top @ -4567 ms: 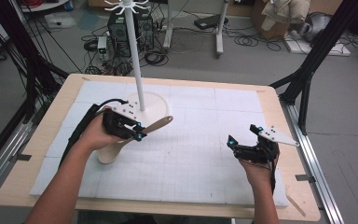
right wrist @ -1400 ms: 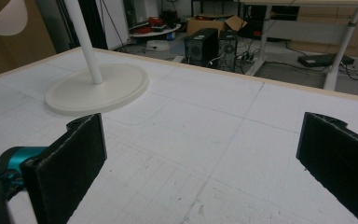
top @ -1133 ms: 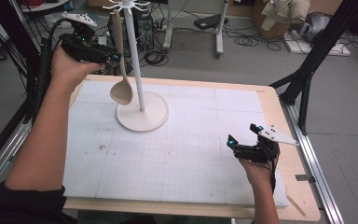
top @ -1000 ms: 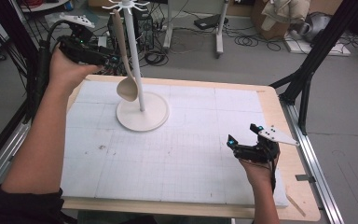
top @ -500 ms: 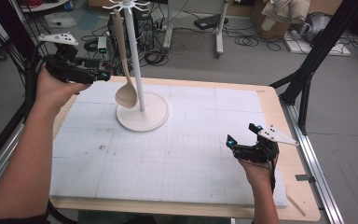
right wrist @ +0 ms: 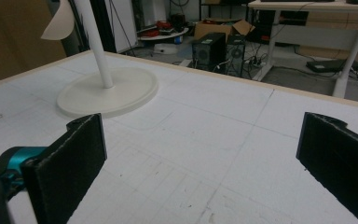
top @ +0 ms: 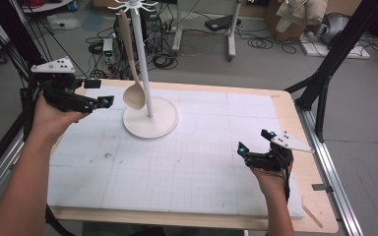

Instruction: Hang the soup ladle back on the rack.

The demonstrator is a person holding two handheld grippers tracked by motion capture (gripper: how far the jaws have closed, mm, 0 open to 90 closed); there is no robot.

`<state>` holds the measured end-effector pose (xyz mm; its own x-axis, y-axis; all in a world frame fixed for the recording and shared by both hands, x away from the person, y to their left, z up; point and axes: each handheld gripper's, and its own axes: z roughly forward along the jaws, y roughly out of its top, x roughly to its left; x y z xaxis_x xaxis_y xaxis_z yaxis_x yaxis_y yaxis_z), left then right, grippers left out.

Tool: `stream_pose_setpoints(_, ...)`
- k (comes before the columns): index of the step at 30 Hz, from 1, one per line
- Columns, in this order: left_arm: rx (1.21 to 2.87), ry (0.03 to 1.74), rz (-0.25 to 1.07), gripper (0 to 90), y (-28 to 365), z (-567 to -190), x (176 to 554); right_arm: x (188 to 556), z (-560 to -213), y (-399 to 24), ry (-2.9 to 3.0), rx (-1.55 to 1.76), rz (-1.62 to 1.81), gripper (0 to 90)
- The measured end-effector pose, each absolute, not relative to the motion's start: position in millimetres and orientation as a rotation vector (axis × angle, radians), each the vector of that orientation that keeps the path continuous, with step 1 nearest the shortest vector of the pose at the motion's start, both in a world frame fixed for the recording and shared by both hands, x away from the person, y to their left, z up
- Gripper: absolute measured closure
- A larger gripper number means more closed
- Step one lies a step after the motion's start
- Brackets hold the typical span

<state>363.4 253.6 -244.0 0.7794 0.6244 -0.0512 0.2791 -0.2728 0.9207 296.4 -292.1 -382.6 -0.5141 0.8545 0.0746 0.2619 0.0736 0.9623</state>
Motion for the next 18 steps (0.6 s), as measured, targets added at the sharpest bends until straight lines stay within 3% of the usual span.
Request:
stream_pose_setpoints(4, 1.858, 0.681, 0.394, 8.4, 255, -264, 352, 298, -381, -292, 1.828, 1.109, 1.466, 0.4)
stream_pose_setpoints(18, 1.781, 0.636, 0.347, 5.0, 254, -307, 335, 295, -378, -291, 1.839, 1.093, 1.451, 0.4)
